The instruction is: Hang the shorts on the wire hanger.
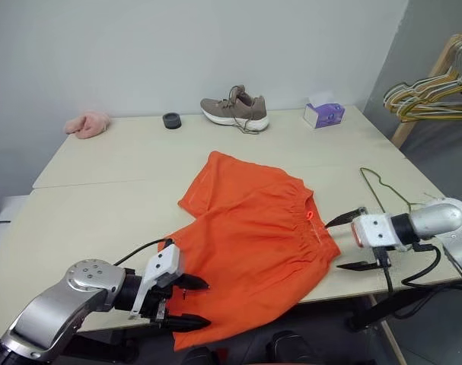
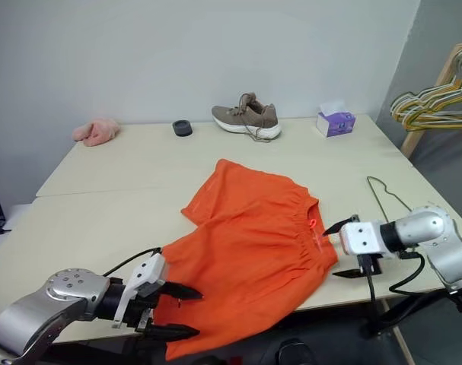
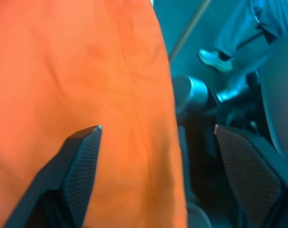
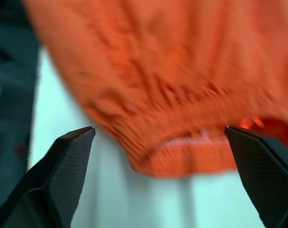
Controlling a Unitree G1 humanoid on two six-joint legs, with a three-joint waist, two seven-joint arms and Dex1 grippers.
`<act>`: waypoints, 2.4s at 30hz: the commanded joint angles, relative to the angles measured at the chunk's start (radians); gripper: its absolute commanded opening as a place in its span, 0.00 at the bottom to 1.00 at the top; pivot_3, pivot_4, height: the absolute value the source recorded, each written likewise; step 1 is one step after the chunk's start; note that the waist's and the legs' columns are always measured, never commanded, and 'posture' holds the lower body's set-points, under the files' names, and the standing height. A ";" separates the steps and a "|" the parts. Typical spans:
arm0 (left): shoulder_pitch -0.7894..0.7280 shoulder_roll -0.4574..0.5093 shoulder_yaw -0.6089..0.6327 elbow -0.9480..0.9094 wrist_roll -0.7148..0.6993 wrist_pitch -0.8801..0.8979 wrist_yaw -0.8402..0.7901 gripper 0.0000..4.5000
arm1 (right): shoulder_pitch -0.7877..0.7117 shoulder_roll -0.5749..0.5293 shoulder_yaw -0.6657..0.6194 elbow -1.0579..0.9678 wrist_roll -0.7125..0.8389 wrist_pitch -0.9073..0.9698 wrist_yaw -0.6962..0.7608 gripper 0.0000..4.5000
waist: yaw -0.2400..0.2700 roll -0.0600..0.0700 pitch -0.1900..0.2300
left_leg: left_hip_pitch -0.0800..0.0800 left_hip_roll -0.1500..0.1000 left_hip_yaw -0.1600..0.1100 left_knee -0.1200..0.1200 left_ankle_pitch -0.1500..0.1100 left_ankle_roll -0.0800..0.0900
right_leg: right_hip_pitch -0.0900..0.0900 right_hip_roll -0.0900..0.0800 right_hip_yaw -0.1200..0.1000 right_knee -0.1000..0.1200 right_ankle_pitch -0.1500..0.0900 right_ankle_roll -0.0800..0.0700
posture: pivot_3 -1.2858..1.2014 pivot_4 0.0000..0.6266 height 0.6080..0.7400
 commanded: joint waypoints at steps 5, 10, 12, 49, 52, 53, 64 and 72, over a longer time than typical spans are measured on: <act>-0.140 -0.138 -0.001 0.040 0.025 -0.076 0.109 0.87 | 0.056 0.199 -0.354 -0.001 0.078 0.373 -0.517 1.00 | -0.001 -0.001 -0.001 | -0.001 0.000 0.000 0.001 0.000 0.000 | 0.000 0.006 0.001 0.000 0.001 0.001 | 0.44 0.04 1.00; -0.241 -0.204 -0.016 0.079 0.035 -0.095 0.139 0.87 | 0.081 0.344 -0.451 -0.007 -0.015 0.603 -0.885 1.00 | -0.004 -0.001 -0.002 | -0.002 0.000 0.001 0.000 0.000 0.000 | -0.001 0.006 0.002 0.000 0.001 0.001 | 0.42 0.04 1.00; -0.276 -0.220 -0.025 0.094 0.038 -0.100 0.139 0.87 | 0.076 0.382 -0.469 0.007 -0.036 0.675 -0.973 1.00 | -0.011 -0.001 -0.002 | -0.002 0.000 0.001 0.000 0.000 0.000 | -0.001 0.006 0.003 0.000 0.000 0.001 | 0.42 0.04 1.00; -0.224 -0.188 0.085 0.138 0.067 -0.070 0.241 0.87 | -0.369 0.520 0.056 0.548 -0.272 0.091 -0.719 1.00 | -0.082 0.000 -0.002 | -0.003 0.001 -0.001 -0.001 0.000 0.000 | -0.001 0.007 0.002 -0.001 0.001 0.004 | 0.45 0.03 1.00; -0.236 -0.186 0.091 0.111 0.053 -0.035 0.257 0.87 | -0.404 0.540 0.080 0.615 -0.284 0.037 -0.676 1.00 | -0.081 0.000 -0.002 | -0.003 0.001 -0.002 -0.001 0.000 0.000 | -0.001 0.007 0.001 -0.001 0.001 0.003 | 0.45 0.03 1.00; -0.238 -0.186 0.092 0.105 0.051 -0.028 0.261 0.87 | -0.412 0.543 0.086 0.631 -0.288 0.024 -0.662 1.00 | -0.081 0.000 -0.002 | -0.003 0.001 -0.002 -0.001 0.000 0.000 | -0.001 0.007 0.001 -0.001 0.002 0.002 | 0.45 0.03 1.00; -0.256 -0.189 0.083 0.059 0.040 0.023 0.307 0.87 | -0.557 0.622 0.062 0.906 -0.323 -0.089 -0.785 1.00 | -0.085 0.000 -0.002 | -0.002 0.001 -0.002 -0.001 0.000 -0.001 | -0.001 0.008 0.001 0.000 0.004 -0.001 | 0.45 0.03 1.00; -0.252 -0.204 0.078 0.107 0.063 -0.030 0.302 0.87 | -0.627 0.647 0.043 1.018 -0.378 -0.208 -1.056 1.00 | -0.081 0.000 -0.002 | -0.002 0.000 -0.002 -0.001 0.000 -0.001 | -0.001 0.007 0.001 0.000 0.004 -0.001 | 0.46 0.02 1.00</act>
